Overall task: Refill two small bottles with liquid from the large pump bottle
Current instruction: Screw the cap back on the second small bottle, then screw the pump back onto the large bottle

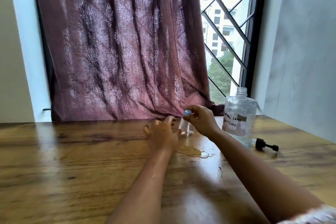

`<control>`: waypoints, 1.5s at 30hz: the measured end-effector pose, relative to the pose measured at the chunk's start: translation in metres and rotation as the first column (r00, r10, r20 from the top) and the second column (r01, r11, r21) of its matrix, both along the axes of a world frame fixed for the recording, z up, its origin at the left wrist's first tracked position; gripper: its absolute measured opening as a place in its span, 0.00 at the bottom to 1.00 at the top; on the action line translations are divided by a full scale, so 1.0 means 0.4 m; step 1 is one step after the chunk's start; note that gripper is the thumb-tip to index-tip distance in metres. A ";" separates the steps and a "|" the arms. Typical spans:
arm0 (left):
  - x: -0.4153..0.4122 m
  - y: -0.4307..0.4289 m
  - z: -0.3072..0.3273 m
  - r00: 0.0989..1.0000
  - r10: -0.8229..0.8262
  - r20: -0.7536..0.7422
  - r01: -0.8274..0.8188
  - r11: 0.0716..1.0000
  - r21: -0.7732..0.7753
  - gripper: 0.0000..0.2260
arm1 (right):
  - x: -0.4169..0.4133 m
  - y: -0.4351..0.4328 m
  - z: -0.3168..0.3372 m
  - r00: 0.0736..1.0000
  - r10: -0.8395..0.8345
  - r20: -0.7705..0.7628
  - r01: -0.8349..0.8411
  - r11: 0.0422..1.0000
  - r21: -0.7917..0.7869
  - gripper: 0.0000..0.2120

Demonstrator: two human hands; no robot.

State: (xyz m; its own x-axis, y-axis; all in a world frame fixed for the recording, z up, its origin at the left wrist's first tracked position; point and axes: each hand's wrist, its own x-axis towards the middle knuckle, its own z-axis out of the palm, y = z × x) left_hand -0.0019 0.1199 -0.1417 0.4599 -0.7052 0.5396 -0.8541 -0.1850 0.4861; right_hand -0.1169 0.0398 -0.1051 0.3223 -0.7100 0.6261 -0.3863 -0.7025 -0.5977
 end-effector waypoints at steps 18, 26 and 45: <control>0.078 -0.043 -0.055 0.977 0.174 -0.122 -0.164 0.982 0.091 0.13 | 0.137 -0.145 -0.046 0.991 -0.076 -0.107 0.083 0.995 0.064 0.14; 0.028 -0.019 -0.030 0.990 -0.010 0.138 -0.012 0.988 0.155 0.15 | 0.054 -0.075 -0.020 0.987 -0.026 -0.161 0.016 0.998 -0.061 0.25; -0.260 0.096 0.019 0.862 -0.241 0.446 0.280 0.960 -0.021 0.13 | -0.469 0.000 -0.094 0.747 -0.497 -0.441 0.591 0.800 0.100 0.15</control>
State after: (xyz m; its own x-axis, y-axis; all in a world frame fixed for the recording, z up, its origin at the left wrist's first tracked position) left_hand -0.1060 0.1585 -0.1343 -0.0287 -0.7107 0.7029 -0.9935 0.0979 0.0584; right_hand -0.3046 0.0396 -0.1429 0.0106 -0.9385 0.3452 -0.8851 -0.1694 -0.4334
